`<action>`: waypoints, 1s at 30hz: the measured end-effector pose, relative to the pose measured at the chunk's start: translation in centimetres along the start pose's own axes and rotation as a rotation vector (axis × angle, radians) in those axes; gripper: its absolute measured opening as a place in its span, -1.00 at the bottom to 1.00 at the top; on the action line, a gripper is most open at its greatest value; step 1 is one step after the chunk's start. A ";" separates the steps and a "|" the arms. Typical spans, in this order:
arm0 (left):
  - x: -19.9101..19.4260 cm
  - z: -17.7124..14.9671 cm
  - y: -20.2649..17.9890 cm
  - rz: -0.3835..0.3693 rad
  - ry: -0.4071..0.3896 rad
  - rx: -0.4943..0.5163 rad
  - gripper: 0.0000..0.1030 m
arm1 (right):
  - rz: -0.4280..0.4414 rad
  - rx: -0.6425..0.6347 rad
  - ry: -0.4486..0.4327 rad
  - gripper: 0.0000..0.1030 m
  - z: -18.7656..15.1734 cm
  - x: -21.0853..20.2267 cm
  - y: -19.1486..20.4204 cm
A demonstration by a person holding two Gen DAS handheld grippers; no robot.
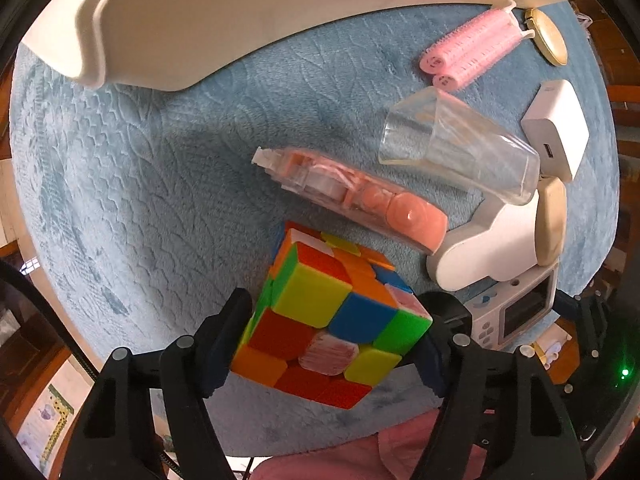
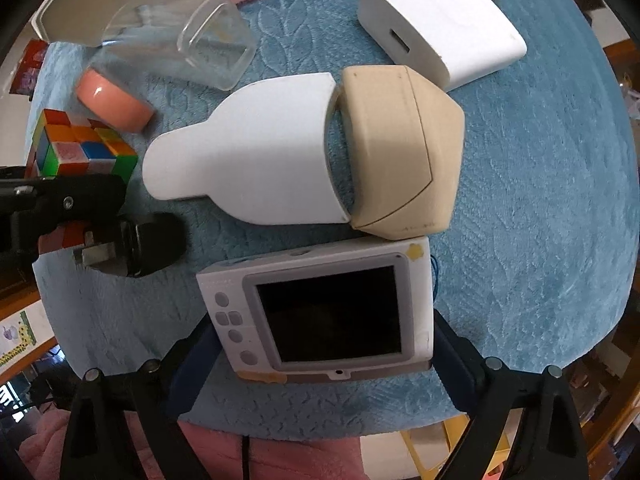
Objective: Organize rigid objects
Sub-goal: 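Lift and carry the cube with the left tool while the right tool carries the device to the tray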
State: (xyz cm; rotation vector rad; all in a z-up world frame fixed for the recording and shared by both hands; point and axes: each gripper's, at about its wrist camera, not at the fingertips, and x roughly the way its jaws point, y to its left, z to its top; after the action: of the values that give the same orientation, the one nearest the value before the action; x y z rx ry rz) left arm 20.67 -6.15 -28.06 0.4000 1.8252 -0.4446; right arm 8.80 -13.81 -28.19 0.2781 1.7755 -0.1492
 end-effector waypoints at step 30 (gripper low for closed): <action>-1.7 -18.8 9.5 -0.067 -0.152 -0.271 0.35 | -0.059 -0.181 -0.174 0.83 -8.8 -3.5 2.9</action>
State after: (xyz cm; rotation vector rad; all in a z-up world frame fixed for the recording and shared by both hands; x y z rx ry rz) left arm 10.21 11.24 -22.27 0.1165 1.7251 -0.2603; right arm 2.02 -9.22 -22.70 0.0791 1.6122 -0.0523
